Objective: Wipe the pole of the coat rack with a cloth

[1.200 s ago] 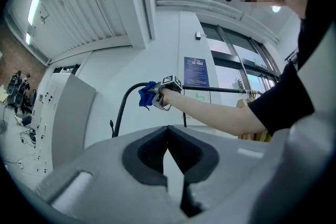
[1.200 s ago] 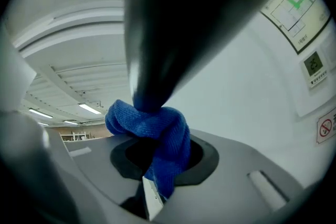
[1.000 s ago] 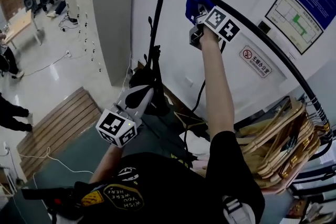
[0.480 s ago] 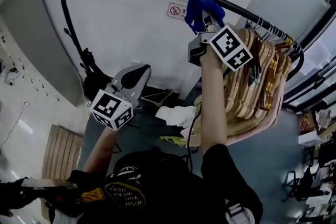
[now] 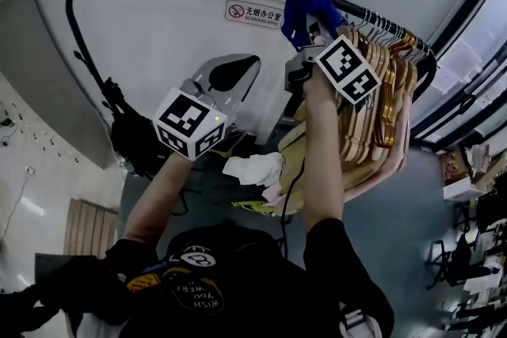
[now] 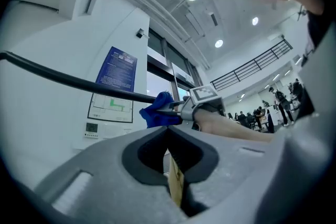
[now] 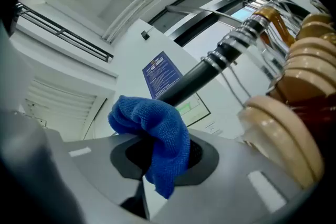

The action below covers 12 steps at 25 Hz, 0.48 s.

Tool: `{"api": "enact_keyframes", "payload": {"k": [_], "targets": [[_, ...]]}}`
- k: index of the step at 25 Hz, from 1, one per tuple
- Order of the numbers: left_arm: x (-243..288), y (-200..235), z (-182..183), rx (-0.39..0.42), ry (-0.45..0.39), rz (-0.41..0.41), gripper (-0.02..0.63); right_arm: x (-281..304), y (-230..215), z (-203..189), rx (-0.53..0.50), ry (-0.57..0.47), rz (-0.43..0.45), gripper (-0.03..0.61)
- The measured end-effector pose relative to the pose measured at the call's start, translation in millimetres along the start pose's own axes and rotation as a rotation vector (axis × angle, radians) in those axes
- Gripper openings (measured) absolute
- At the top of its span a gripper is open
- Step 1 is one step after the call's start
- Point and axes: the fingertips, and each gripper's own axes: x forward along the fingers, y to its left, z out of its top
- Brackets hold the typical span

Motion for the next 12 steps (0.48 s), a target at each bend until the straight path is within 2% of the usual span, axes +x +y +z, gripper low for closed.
{"api": "enact_keyframes", "payload": {"k": [5, 7, 9, 12], "targets": [[-50, 6, 13, -0.108, -0.029, 0.074, 0.002, 46, 47, -44, 0.06, 0.082, 0.121, 0.077], [-76, 19, 25, -0.055, -0.037, 0.144, 0.002, 80, 90, -79, 0.089, 0.133, 0.209, 0.077], [-108, 38, 35, 0.012, -0.024, 0.262, 0.002, 117, 144, -119, 0.126, 0.194, 0.303, 0.077], [-153, 52, 44, 0.028, -0.02, 0.384, 0.002, 158, 203, -166, 0.145, 0.271, 0.369, 0.078]]}}
